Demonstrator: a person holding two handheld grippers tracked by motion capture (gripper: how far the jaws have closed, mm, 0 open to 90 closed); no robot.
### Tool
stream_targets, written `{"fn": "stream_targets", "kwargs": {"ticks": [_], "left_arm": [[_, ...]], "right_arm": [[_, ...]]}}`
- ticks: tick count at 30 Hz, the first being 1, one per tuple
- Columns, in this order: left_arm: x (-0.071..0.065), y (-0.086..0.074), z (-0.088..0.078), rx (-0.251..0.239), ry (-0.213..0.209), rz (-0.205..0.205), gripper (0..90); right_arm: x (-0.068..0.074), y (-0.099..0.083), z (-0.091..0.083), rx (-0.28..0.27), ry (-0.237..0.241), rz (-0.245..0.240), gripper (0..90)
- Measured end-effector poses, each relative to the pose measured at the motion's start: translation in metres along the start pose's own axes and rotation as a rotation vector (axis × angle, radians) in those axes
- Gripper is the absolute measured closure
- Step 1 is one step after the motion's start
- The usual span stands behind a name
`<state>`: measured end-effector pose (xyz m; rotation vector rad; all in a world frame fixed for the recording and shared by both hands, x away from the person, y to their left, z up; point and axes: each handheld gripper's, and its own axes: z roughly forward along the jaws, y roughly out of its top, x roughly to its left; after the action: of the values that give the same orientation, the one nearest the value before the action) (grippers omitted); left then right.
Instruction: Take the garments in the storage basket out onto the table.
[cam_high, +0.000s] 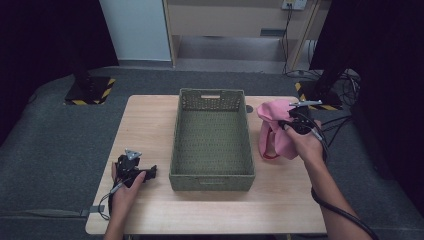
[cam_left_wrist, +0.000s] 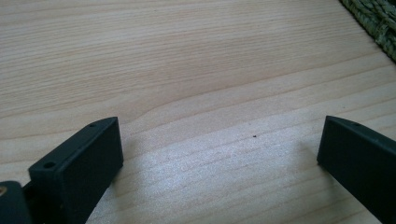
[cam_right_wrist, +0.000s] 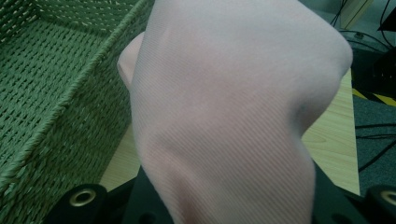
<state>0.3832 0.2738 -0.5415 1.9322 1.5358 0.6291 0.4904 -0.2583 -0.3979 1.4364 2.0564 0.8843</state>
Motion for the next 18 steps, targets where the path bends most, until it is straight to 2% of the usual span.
{"fn": "stream_targets", "kwargs": {"ticks": [18], "left_arm": [[0.000, 0.000, 0.000, 0.000, 0.000, 0.000, 0.0]], "right_arm": [[0.011, -0.011, 0.038, 0.039, 0.007, 0.013, 69.1]]}}
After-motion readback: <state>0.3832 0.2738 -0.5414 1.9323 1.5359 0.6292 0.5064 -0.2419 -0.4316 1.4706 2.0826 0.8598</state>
